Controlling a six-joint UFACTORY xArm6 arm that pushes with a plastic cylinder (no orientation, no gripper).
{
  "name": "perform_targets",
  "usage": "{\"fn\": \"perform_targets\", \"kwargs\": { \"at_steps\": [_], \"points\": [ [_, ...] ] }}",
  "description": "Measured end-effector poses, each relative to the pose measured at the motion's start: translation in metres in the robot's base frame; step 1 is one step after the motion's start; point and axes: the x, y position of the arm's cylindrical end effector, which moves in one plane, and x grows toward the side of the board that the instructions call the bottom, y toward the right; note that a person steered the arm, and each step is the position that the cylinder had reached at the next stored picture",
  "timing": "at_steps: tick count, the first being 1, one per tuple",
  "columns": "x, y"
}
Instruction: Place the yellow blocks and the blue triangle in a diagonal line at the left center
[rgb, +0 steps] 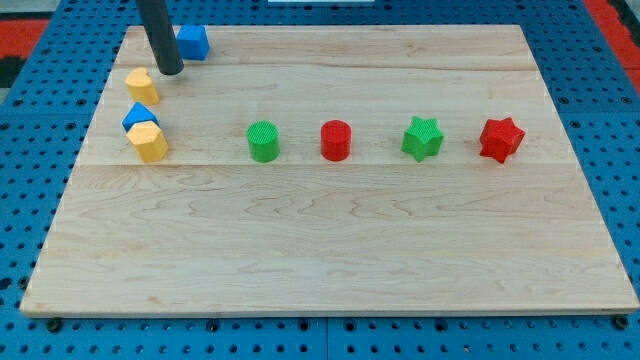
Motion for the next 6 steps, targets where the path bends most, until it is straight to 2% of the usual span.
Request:
{"fn": "perform_targets", "kwargs": {
  "at_steps": [1,3,4,5,6],
  "points": [
    [0.013,-0.021],
    [-0.008,-0.037],
    [0.027,-0.038],
    [0.043,-0.027],
    [0.037,-0.011]
  ]
}}
